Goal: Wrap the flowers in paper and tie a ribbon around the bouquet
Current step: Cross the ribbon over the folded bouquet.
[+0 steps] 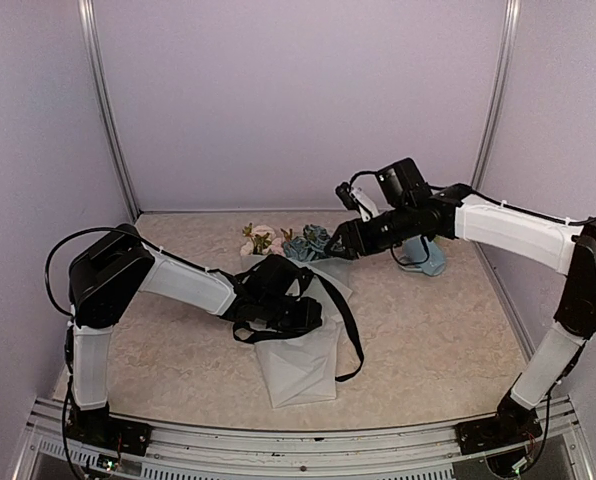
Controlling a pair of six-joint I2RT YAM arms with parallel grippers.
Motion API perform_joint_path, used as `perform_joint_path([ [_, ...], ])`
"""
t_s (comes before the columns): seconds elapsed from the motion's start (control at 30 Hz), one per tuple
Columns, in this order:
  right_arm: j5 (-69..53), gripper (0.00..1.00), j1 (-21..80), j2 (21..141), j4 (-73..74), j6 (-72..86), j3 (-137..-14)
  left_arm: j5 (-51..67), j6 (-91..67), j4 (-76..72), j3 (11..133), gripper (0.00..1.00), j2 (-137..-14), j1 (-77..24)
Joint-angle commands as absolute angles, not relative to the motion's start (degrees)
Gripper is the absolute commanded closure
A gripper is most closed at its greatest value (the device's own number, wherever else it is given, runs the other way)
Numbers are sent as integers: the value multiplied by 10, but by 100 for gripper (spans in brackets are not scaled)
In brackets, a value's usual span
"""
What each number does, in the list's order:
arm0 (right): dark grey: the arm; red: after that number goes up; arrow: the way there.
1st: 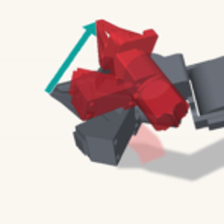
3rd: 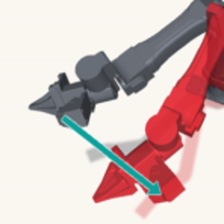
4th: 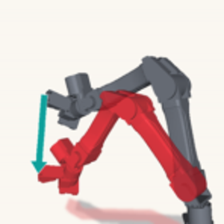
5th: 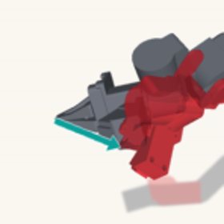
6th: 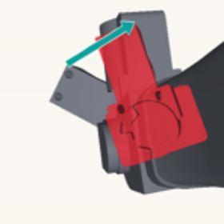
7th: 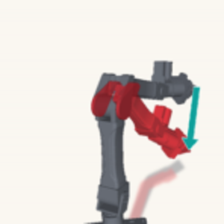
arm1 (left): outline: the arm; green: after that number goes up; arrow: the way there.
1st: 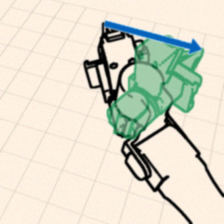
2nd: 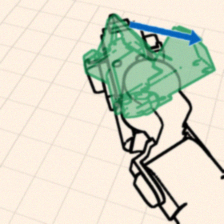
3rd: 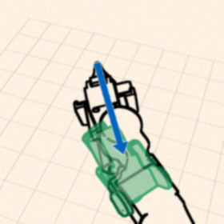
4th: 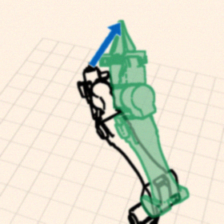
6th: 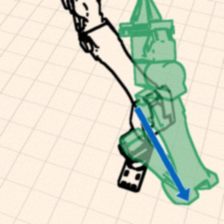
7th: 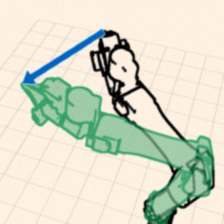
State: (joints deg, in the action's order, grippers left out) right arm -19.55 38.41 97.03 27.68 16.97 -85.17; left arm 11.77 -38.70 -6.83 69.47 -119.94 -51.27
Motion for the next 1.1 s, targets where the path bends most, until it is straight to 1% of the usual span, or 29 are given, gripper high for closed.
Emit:
perform_joint_path([
  [0.0, -222, 46, 377, 971, 219, 190, -696, 116, -381, -59, 693, 100, -1194, -508],
  [0.1, -221, 48, 376, 975, 173, 199, -642, 114, -378, -56, 693, 100, -1192, -507],
  [0.2, -181, 48, 376, 1000, 176, 203, -636, 112, -377, -54, 691, 100, -1190, -507],
  [0.33, -178, 50, 376, 1045, 162, 199, -637, 112, -379, -56, 690, 100, -1190, -507],
  [0.37, -181, 52, 377, 1055, 159, 195, -638, 112, -379, -56, 690, 100, -1190, -507],
  [0.43, -186, 65, 376, 1070, 153, 194, -636, 111, -378, -55, 687, 100, -1188, -507],
  [0.53, -181, 73, 376, 1075, 155, 199, -631, 109, -377, -54, 684, 100, -1185, -506],
  [0.63, -176, 90, 376, 1063, 156, 198, -628, 108, -376, -54, 682, 100, -1185, -506],
  [0.73, -176, 96, 376, 1053, 162, 194, -634, 108, -375, -55, 683, 100, -1186, -505],
  [0.77, -180, 95, 376, 1053, 165, 193, -636, 109, -375, -54, 684, 100, -1187, -505],
  [0.8, -182, 91, 376, 1052, 166, 193, -637, 110, -375, -55, 684, 100, -1187, -505],
  [0.83, -179, 82, 377, 1053, 169, 196, -638, 109, -375, -55, 684, 100, -1187, -505],
  [0.87, -169, 76, 377, 1052, 173, 199, -636, 109, -375, -55, 683, 100, -1186, -504],
  [0.9, -152, 73, 377, 1051, 178, 203, -632, 110, -375, -55, 683, 100, -1185, -504],
  [1.07, -118, 65, 393, 1045, 198, 207, -620, 110, -373, -55, 680, 100, -1183, -504],
])
